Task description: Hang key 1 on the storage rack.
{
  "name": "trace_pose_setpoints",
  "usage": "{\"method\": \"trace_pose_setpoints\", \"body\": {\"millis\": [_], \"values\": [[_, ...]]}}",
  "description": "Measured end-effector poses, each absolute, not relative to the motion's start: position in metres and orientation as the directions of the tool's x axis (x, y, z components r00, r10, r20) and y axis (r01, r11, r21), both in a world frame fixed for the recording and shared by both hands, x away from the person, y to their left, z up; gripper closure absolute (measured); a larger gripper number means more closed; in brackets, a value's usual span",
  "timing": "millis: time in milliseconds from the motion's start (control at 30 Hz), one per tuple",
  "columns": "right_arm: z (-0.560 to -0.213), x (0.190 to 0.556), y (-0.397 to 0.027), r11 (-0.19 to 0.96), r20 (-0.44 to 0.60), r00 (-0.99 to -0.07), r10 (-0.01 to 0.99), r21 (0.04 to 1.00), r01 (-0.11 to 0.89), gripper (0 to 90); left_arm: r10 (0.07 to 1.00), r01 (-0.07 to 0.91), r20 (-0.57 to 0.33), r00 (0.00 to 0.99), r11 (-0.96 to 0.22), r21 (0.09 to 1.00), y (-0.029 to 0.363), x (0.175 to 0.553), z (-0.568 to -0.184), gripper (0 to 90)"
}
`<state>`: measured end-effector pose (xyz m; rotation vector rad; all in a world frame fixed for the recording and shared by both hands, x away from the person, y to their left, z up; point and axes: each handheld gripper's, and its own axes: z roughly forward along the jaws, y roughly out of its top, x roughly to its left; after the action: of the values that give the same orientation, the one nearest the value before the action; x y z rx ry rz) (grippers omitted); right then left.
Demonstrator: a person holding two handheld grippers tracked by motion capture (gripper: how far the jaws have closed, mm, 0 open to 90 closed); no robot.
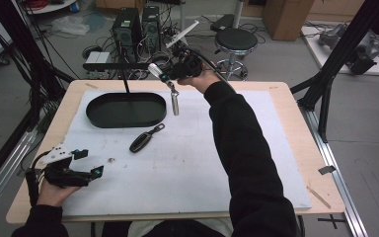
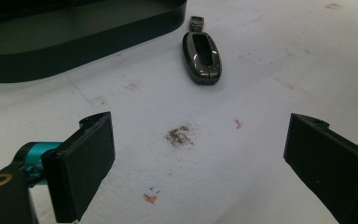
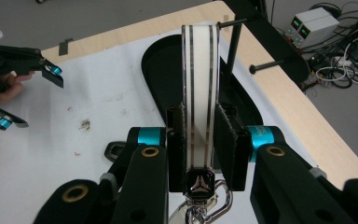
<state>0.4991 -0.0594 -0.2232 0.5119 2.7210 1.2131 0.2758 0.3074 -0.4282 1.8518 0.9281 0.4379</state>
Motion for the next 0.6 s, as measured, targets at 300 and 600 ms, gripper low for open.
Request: {"method": "trace_pose_setpoints", "body": {"millis": [300,600], "values": [[-0.210,0.506,-0.032,0.633,0.019,-0.951,0.310,0.742,0.221,75.7,0.761,0.407,-0.101,0.641,-0.226,0.885,0.308,0.276,-0.428,9.1],[-0.212,0.524,-0.004,0.657,0.026,-0.957,0.290,0.722,0.218,75.6,0.760,0.408,-0.104,0.641,-0.223,0.886,0.309,0.277,-0.429,9.1]]}}
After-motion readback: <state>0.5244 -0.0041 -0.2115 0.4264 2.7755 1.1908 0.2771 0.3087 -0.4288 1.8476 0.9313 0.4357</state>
